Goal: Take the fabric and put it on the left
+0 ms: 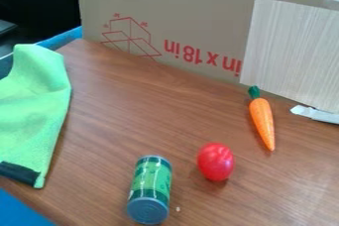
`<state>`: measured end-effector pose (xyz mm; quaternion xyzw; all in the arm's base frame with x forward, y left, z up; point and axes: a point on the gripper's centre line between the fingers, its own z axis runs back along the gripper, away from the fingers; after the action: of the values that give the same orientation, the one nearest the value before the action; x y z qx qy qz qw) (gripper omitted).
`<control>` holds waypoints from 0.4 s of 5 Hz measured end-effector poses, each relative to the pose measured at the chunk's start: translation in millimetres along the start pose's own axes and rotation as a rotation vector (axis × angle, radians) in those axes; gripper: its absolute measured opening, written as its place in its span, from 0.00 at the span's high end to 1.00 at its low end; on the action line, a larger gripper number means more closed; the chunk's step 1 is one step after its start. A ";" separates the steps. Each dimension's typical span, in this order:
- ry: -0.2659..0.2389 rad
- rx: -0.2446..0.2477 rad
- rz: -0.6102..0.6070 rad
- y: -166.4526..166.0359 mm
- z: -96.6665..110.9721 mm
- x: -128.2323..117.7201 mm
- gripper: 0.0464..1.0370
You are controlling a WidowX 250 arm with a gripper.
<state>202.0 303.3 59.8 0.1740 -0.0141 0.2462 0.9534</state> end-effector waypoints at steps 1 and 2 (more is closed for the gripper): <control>-0.012 -0.022 0.012 -2.7 -0.7 1.6 0.04; 0.011 -0.022 0.022 -5.1 -10.4 0.4 0.04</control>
<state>204.2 302.8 48.4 0.1621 -0.0134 0.2574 0.9525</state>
